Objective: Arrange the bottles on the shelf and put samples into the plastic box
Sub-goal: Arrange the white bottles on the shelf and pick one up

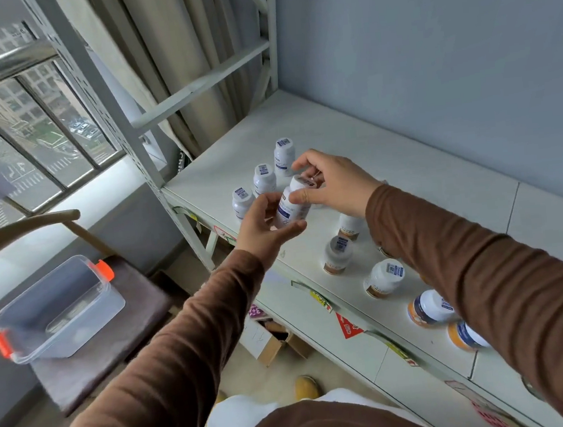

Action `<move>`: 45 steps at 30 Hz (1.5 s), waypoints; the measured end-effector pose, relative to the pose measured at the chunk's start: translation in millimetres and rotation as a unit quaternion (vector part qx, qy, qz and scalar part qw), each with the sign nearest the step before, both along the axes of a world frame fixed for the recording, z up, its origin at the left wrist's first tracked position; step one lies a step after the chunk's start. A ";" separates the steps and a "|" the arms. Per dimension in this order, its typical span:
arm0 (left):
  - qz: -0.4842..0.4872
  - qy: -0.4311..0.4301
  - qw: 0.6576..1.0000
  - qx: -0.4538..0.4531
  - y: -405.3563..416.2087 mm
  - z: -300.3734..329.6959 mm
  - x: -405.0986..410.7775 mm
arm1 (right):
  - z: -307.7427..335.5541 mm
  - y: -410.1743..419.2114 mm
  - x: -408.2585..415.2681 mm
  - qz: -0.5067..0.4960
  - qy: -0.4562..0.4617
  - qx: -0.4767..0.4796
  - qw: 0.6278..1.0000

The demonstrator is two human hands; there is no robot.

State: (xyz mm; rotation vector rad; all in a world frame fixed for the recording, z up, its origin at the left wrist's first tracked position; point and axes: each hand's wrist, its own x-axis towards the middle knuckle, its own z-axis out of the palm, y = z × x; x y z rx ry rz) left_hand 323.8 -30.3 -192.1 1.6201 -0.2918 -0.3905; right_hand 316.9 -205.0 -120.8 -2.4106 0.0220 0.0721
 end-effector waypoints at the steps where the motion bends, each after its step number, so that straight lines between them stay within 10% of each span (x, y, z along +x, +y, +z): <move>1: 0.016 -0.012 1.000 0.007 -1.9 -2.5 -0.6 | -3.7 1.0 -0.6 -0.008 0.000 0.005 1.000; 14: -0.045 -0.239 0.882 0.403 35.4 -34.6 26.2 | -63.4 18.8 8.6 0.100 0.020 -0.202 0.974; 25: -0.024 -0.384 0.821 0.423 10.8 0.1 49.4 | -53.4 7.8 21.1 0.078 0.009 -0.165 0.983; 35: -0.105 -0.349 0.785 0.502 -53.2 17.5 100.4 | -51.6 -57.2 61.1 0.025 0.045 -0.238 0.970; 45: -0.107 -0.285 0.868 0.392 -53.0 3.5 101.2 | -22.1 -70.3 67.5 -0.022 0.010 -0.089 0.996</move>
